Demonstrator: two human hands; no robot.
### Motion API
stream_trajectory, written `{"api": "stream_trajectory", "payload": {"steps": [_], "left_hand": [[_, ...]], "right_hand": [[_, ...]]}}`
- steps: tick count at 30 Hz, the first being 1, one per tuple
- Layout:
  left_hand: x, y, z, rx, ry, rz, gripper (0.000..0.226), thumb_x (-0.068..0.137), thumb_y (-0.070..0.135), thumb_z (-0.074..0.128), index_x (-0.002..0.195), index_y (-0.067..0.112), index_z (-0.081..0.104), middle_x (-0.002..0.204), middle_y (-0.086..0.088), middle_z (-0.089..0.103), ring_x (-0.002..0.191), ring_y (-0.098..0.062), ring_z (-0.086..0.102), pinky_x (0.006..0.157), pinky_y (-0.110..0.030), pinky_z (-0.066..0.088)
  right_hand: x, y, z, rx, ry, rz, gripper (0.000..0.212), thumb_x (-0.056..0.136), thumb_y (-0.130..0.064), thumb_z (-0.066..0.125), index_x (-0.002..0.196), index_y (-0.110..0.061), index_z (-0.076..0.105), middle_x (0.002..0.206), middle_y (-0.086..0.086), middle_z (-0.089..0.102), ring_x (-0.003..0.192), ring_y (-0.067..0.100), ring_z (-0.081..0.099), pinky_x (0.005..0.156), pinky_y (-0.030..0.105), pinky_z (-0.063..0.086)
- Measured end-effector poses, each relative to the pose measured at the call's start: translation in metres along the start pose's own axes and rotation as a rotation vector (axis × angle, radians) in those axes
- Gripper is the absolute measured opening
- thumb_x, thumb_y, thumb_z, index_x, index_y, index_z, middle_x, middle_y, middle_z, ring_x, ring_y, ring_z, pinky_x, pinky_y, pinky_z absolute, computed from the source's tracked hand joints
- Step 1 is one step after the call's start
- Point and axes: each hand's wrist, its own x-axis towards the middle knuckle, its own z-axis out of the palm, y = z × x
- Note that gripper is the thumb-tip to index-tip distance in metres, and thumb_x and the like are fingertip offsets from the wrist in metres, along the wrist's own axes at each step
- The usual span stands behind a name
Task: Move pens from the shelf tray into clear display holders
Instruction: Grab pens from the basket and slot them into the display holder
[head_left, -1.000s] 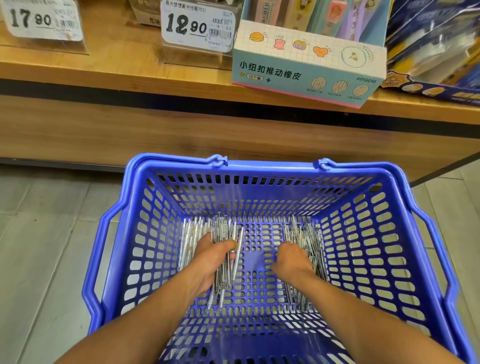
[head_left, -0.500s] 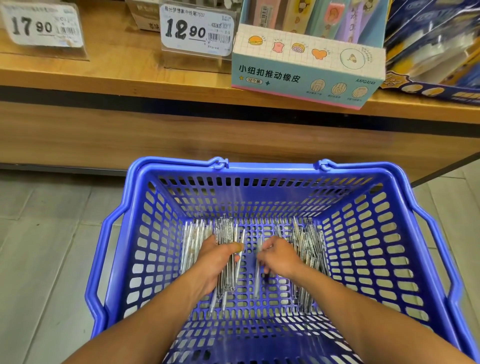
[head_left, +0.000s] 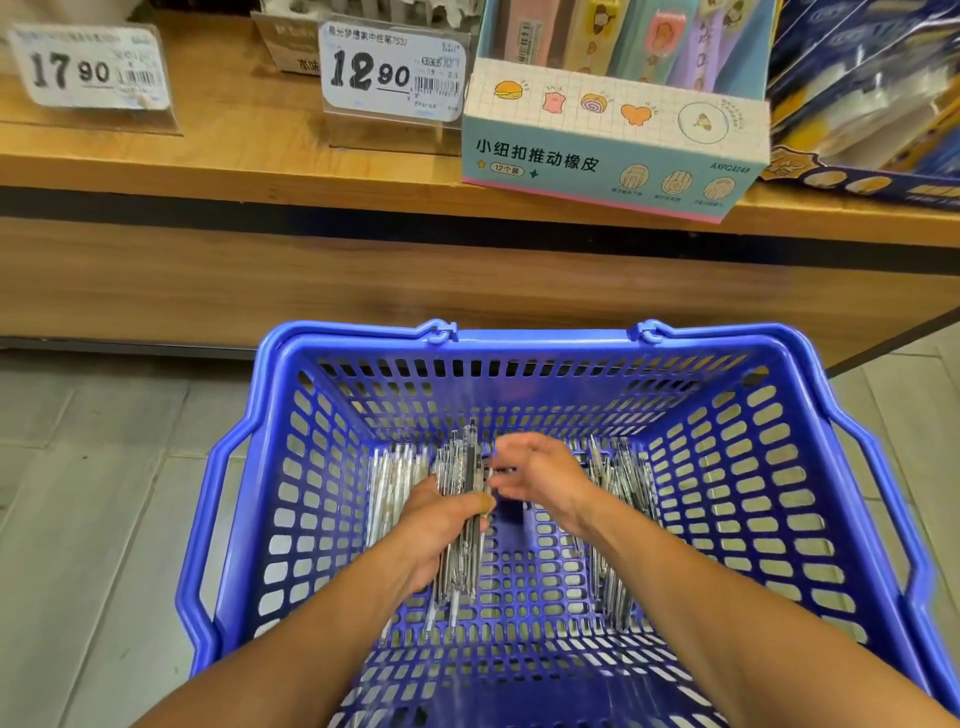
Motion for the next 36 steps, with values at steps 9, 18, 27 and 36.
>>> {"api": "stream_trajectory", "payload": {"steps": [9,18,27,36], "left_hand": [[0.01,0.002,-0.003,0.042,0.06,-0.025,0.102,0.08,0.022,0.078,0.157,0.015,0.012,0.149,-0.016,0.045,0.14,-0.027,0.037,0.095,-0.031,0.028],[0.021,0.018,-0.012,0.096,0.083,-0.017,0.108,0.076,0.024,0.081,0.157,0.015,0.01,0.156,-0.012,0.035,0.137,-0.027,0.044,0.106,-0.037,0.032],[0.019,0.021,-0.012,0.019,0.085,-0.034,0.128,0.052,0.03,0.086,0.156,0.019,0.013,0.148,-0.015,0.046,0.131,-0.034,0.051,0.108,-0.054,0.042],[0.024,0.019,-0.015,-0.045,0.059,-0.033,0.112,0.073,0.017,0.085,0.157,0.018,0.01,0.148,-0.017,0.045,0.134,-0.036,0.048,0.11,-0.058,0.039]], "right_hand": [[0.014,-0.038,0.045,0.629,-0.055,-0.048,0.108,0.065,-0.036,0.08,0.152,-0.012,0.021,0.155,0.01,0.031,0.14,0.023,0.035,0.119,0.036,0.026],[0.024,-0.04,0.04,0.625,-0.009,-0.094,0.121,0.059,-0.047,0.081,0.154,-0.012,0.014,0.154,0.012,0.029,0.137,0.026,0.041,0.115,0.041,0.034],[0.02,-0.03,-0.001,0.118,0.094,0.036,0.073,0.085,-0.037,0.073,0.137,0.002,0.042,0.126,0.015,0.06,0.104,0.022,0.066,0.09,0.032,0.055],[0.01,0.023,-0.051,-1.2,0.37,0.085,0.017,0.093,-0.014,0.061,0.107,-0.006,0.057,0.095,0.009,0.064,0.08,0.024,0.06,0.063,0.029,0.047]]}}
